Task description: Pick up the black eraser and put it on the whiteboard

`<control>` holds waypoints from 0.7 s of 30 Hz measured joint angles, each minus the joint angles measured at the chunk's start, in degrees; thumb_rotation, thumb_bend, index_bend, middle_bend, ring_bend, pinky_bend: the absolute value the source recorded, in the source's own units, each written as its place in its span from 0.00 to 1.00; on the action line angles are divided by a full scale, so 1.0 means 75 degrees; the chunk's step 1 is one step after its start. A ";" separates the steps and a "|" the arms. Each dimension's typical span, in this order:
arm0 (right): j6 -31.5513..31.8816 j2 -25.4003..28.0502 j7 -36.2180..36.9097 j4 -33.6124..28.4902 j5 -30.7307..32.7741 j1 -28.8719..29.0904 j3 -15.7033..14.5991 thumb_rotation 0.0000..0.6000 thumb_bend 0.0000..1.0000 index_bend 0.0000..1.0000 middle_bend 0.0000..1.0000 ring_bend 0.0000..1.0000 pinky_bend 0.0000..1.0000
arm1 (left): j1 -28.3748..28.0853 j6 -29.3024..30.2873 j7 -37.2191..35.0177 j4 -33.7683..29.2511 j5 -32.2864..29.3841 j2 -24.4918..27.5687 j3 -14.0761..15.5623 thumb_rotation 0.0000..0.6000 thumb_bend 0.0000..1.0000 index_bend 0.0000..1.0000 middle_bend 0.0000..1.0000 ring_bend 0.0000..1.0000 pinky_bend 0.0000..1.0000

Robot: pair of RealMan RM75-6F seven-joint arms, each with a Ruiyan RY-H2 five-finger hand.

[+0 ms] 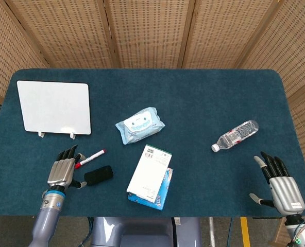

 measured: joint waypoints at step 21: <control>0.0040 0.0067 0.0202 0.0019 -0.0009 -0.0023 0.0008 1.00 0.05 0.00 0.00 0.00 0.00 | -0.0467 0.0839 0.0378 0.0468 -0.0577 -0.0965 0.0250 1.00 0.14 0.31 0.00 0.00 0.00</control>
